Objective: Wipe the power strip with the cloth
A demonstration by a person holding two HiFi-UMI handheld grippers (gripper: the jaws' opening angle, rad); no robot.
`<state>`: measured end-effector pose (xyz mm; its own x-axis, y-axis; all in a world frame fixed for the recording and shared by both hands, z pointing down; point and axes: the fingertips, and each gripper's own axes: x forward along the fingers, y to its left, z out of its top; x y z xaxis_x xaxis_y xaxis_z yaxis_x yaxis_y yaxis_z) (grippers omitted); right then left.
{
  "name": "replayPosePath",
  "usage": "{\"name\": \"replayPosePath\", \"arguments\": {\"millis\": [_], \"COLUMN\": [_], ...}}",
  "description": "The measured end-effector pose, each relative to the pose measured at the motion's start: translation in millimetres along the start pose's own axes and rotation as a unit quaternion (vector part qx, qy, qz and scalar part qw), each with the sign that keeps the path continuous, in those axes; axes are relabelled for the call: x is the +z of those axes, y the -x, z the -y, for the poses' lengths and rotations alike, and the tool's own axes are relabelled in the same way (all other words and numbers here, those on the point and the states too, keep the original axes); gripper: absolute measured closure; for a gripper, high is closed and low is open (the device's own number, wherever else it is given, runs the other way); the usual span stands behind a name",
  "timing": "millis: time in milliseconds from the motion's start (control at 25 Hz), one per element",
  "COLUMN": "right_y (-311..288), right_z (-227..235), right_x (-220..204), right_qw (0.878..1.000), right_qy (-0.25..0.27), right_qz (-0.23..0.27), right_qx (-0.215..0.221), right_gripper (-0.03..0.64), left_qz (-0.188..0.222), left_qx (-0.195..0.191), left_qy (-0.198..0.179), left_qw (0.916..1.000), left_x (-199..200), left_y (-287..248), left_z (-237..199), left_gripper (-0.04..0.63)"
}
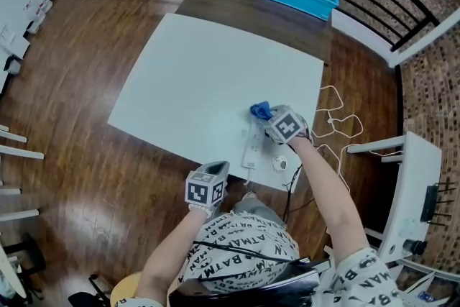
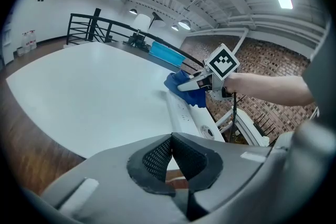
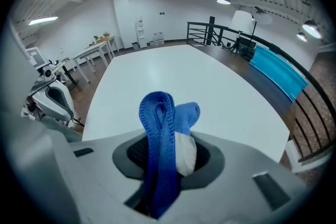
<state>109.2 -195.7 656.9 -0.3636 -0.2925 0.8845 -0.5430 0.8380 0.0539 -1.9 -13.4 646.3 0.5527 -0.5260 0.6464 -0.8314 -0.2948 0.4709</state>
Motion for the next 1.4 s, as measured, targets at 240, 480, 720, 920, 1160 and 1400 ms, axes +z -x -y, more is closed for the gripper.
{"name": "replayPosePath", "arguments": {"millis": [240, 480, 720, 920, 1160, 1400], "right_y": [8.3, 21.2, 36.3, 47.4, 56.0, 59.8], "right_z": [-37.1, -89.3, -141.2, -178.5, -206.2, -131.2], "right_x": [-0.6, -12.3, -32.7, -51.9, -74.0, -90.6], "right_qw": [0.998, 0.995, 0.994, 0.993, 0.993, 0.996], "right_qy": [0.036, 0.059, 0.067, 0.071, 0.050, -0.076], "right_qz": [-0.018, -0.024, -0.020, -0.017, -0.014, 0.000], "right_qx": [0.044, 0.071, 0.088, 0.094, 0.102, 0.042], "right_gripper": [0.491, 0.491, 0.491, 0.491, 0.491, 0.491], "left_qz": [-0.004, -0.010, -0.017, -0.025, -0.037, -0.041], "left_qx": [-0.007, -0.018, -0.026, -0.034, -0.042, -0.049], "left_qy": [0.001, -0.006, -0.013, -0.021, -0.032, -0.048], "left_qw": [1.0000, 0.9998, 0.9994, 0.9989, 0.9979, 0.9968], "left_x": [-3.7, -10.0, -18.6, -28.0, -36.8, -29.7], "left_y": [-0.4, 0.8, 4.4, 6.3, 5.2, -6.3], "left_z": [0.4, 4.8, 8.9, 14.9, 22.1, 30.3], "left_gripper": [0.607, 0.607, 0.607, 0.607, 0.607, 0.607]}}
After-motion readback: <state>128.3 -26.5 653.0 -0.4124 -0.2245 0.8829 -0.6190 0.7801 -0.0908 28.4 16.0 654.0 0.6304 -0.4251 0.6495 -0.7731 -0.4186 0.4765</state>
